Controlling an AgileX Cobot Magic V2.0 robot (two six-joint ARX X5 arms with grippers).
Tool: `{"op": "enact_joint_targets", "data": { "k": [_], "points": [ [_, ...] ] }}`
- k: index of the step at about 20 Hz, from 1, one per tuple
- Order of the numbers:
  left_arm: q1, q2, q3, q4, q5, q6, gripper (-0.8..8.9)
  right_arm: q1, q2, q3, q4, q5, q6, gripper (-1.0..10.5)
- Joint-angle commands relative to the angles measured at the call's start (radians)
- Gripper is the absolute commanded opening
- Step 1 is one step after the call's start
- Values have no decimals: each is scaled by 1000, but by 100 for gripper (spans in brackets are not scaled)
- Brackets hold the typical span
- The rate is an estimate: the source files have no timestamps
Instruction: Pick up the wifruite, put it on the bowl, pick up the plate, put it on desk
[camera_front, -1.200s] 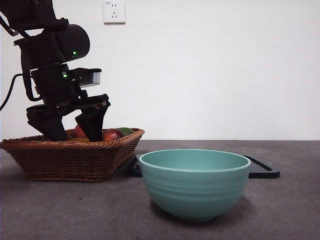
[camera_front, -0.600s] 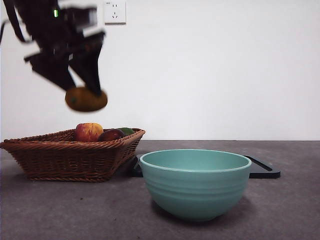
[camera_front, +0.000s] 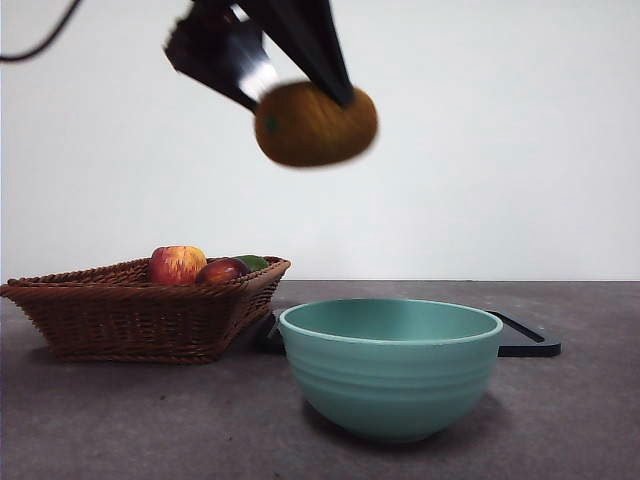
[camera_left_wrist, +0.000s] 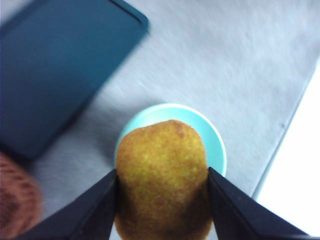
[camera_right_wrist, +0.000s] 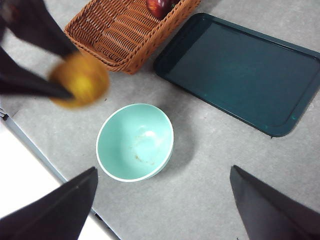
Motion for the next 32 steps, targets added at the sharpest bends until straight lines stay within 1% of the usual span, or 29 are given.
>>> {"op": "enact_joint_targets", "data": {
  "k": [1, 6, 10, 16, 20, 21, 23, 24, 29, 32],
  "points": [
    [-37, 71, 20, 16, 0, 2, 207, 5, 8, 20, 6, -1, 9, 424],
    [-77, 214, 20, 68, -5, 9, 207, 5, 8, 20, 6, -1, 10, 424],
    [-87, 302, 20, 117, -55, 9, 207, 5, 8, 20, 7, -1, 11, 424],
    [-94, 376, 20, 157, -56, 13, 209, 5, 8, 20, 7, 0, 11, 424],
    [-94, 394, 20, 156, -56, 13, 222, 5, 8, 20, 8, 0, 11, 424],
    [-95, 394, 20, 156, -56, 13, 245, 5, 8, 20, 8, 0, 11, 424],
    [-95, 394, 20, 153, -56, 13, 328, 5, 8, 20, 10, 0, 11, 424],
    [-95, 394, 20, 152, -55, 13, 339, 5, 8, 20, 10, 0, 11, 424],
    [-96, 388, 21, 153, -55, 0, 341, 5, 8, 20, 10, 0, 11, 424],
    [-96, 352, 35, 145, -55, -10, 341, 5, 8, 20, 10, 0, 11, 424]
  ]
}}
